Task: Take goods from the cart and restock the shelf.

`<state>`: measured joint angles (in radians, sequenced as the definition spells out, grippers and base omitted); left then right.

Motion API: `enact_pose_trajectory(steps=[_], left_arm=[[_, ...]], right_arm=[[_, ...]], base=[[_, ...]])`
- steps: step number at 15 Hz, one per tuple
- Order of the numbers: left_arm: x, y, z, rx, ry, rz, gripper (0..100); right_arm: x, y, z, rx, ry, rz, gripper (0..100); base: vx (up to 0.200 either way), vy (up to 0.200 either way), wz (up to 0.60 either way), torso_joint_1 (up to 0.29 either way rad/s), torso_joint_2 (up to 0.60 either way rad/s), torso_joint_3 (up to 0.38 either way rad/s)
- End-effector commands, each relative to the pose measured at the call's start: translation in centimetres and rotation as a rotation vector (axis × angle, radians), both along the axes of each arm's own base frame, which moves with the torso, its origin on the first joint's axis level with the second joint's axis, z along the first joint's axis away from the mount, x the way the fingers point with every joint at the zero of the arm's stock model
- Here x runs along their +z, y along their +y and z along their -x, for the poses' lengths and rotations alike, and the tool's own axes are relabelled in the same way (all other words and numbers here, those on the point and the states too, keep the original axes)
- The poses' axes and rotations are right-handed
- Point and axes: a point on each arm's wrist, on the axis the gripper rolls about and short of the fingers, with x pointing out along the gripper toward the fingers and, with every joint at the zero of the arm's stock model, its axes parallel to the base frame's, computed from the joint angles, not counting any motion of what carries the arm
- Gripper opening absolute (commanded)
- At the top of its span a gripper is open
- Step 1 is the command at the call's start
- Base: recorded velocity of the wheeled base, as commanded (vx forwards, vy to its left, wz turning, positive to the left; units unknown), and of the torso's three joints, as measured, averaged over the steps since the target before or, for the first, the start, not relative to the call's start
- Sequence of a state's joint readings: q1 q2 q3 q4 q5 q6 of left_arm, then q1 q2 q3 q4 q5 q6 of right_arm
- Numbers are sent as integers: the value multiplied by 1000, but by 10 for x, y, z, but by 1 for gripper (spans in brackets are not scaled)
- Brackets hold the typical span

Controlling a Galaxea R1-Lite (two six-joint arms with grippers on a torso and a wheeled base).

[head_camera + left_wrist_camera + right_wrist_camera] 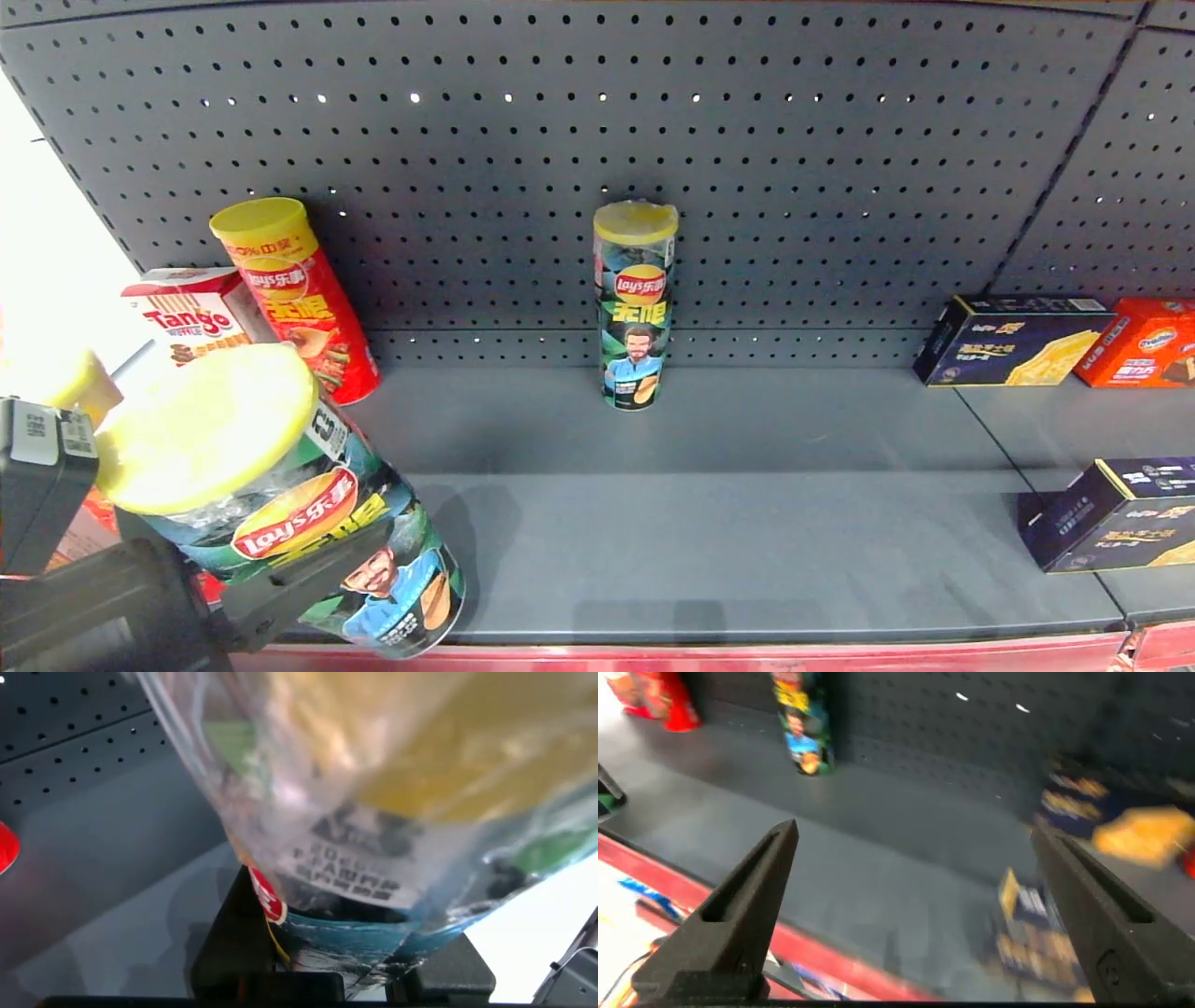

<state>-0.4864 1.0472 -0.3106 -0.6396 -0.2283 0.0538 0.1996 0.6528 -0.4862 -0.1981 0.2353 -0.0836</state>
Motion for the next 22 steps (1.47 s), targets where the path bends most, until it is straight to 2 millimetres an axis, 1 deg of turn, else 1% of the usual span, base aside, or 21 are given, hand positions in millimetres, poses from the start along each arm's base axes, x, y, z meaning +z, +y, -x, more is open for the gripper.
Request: enact_pose_trajectory(steps=[1,3,6,7,9,10,11,12,13,14,15,16,17,19,22], left_arm=[[2,-1,-1,0,-2,3,0],[2,-1,-1,0,-2,3,0],[1,-1,-2,3,3,2,0],[1,-1,-2,3,3,0,0],[1,-2,-5,4,8,-4,0],[2,-2,-5,4,6,-4,0],[0,-3,-7,6,14,-8,0],[1,-3,-7,6,14,-8,0],[0,-4,-7,6,17,-9,0],[0,-4,-8,8,17,-9,0],[0,-4,-8,8,20,-11,0],[-1,-4,-8,6,23,-12,0],[-1,-4,-8,8,23,-12,0],[0,-4,-8,8,23,-9,0],[0,-2,-9,19,28,-4,0]], right_arm=[[4,19,-50,90,98,35,100],[9,29,-58,156,109,39,100],[11,44,-77,211,148,59,100],[11,46,-79,223,151,61,100],[12,56,-93,243,155,65,100],[12,57,-96,246,155,65,100],[11,69,-120,245,109,49,100],[10,71,-124,242,105,48,100],[5,81,-146,240,99,46,100],[3,88,-162,246,95,46,100],[3,94,-173,251,95,46,100],[11,106,-196,318,67,36,100],[18,114,-207,373,46,30,100],[27,129,-228,433,15,31,100],[26,136,-250,601,-54,98,100]], base=[[0,0,0,0,0,0],[0,0,0,0,0,0],[0,0,0,0,0,0],[0,0,0,0,0,0],[0,0,0,0,0,0],[0,0,0,0,0,0],[0,0,0,0,0,0],[0,0,0,0,0,0],[0,0,0,0,0,0],[0,0,0,0,0,0],[0,0,0,0,0,0],[0,0,0,0,0,0],[0,0,0,0,0,0],[0,0,0,0,0,0],[0,0,0,0,0,0]])
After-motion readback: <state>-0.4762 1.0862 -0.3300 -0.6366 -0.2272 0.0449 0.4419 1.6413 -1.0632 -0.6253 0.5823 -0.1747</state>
